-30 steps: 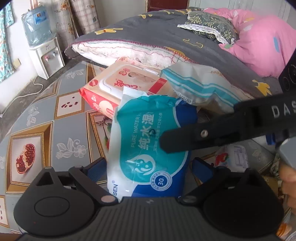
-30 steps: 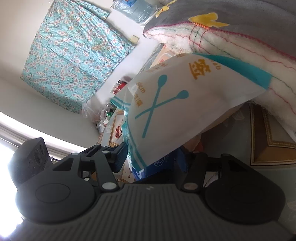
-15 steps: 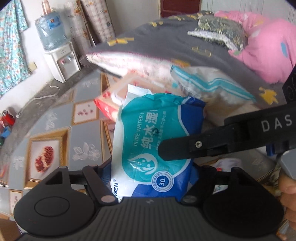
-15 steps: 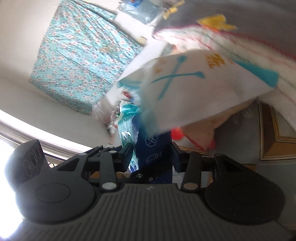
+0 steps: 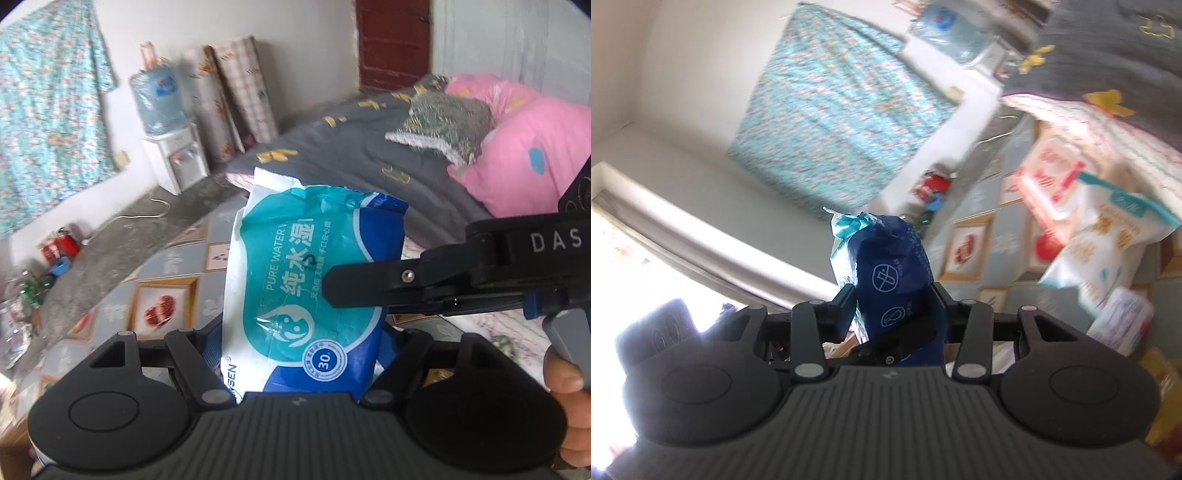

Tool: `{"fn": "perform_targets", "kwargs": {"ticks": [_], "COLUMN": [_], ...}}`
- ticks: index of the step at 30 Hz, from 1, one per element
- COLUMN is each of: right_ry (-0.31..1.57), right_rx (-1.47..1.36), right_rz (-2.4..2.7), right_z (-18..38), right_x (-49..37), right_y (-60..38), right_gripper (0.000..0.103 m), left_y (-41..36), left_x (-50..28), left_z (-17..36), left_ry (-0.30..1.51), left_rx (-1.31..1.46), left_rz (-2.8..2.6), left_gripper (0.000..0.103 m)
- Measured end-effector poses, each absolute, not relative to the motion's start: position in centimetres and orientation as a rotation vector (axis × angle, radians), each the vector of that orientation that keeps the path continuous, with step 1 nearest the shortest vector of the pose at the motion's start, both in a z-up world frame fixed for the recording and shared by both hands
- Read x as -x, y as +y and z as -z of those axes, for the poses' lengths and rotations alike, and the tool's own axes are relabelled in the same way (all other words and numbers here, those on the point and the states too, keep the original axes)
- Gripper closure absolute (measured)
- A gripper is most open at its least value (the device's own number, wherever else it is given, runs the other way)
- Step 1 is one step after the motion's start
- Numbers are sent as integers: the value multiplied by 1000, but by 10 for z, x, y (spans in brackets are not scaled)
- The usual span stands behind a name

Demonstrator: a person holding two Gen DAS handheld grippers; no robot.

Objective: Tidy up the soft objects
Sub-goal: 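Lift the wipes pack with the right tool and carry it to the box, then lower the wipes pack into the box and open the right tool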

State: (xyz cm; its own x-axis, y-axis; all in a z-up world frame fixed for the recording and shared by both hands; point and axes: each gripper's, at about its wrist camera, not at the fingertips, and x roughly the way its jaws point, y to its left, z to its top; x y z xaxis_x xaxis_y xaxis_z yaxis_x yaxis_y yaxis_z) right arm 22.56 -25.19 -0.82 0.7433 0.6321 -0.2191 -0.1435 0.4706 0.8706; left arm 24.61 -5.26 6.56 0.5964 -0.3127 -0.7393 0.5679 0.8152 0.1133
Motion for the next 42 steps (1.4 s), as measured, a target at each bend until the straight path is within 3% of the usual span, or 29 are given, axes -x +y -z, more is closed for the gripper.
{"fn": "perform_targets", "kwargs": {"ticks": [8,17,25,33,40,42], "right_ry": [640,862,1007,972,978,977], "right_rx": [-894,-737,-589,-500,-527,-527], "right_rz": [-677,-873,-875,-817,-769,-768], "right_z": [-43,-51,-38,-31,-15,-11], "right_x": [-160,-162,-177,-215,-237,-239], "right_y": [-198,-87,-12,10,-12,-17], "right_gripper": [61,60,60,60,59,59], "left_y": [-8,83,162,202,225,226], "left_x": [-175,-132,-137,-167,-222,-223], "left_z": [-98,-88,-46,0,90,94], "left_ry": [770,850,919,969,1279,1262], "left_rx": [-287,-128,27,105,123,113], "left_rz": [379,146,55,13,-105,-114], "left_gripper": [26,26,26,26,23,22]}}
